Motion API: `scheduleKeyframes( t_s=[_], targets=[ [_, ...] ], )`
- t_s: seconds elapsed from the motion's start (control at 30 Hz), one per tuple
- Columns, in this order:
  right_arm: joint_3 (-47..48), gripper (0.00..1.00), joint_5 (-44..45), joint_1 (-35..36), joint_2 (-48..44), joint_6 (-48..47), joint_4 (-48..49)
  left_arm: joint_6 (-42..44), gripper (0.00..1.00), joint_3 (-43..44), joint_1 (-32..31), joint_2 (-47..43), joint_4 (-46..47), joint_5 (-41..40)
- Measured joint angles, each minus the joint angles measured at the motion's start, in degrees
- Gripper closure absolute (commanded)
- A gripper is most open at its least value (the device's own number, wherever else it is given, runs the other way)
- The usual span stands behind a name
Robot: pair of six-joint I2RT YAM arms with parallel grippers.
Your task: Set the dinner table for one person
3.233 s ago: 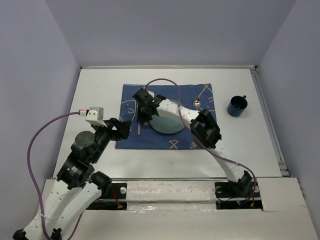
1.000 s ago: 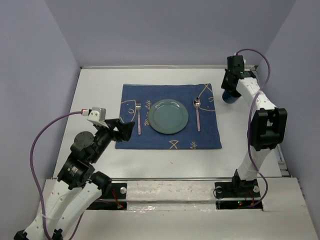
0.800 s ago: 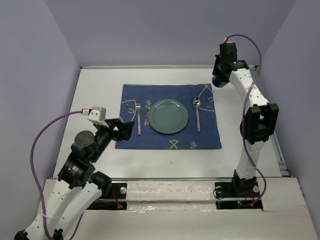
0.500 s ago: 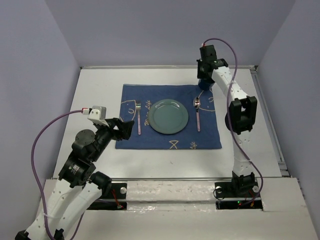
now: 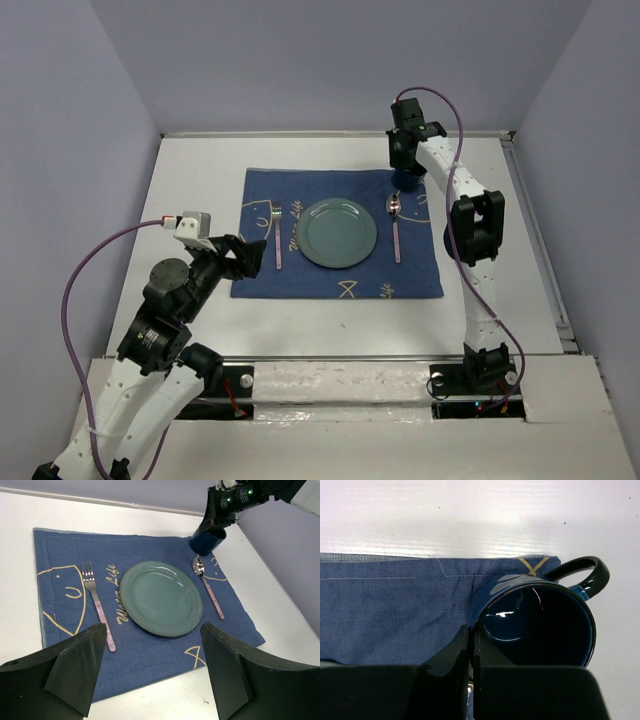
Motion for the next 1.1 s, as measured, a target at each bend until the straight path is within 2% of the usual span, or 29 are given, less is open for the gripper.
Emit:
scheduleKeyframes(
  t_s=[0.7,0.8,0.83,1.1],
  targets=[
    [-0.1,1.0,-0.9,0.0,0.3,0.0,0.0,0.0,0.13,0.0,0.0,0.0,0.0,0.0],
    [-1.1,0.89,-0.8,0.0,0.3,0.3,0.5,0.0,0.13,0.0,0.1,0.0,0.0,0.0],
    [-1.4,0.81,-0.8,0.0,0.4,0.4,0.4,0.0,0.13,0.0,0.1,0.0,0.0,0.0],
    [-1.9,0.52,0.4,0.0,0.5,0.5,1.0,0.0,0.13,0.0,0.3,0.0,0.0,0.0]
  ],
)
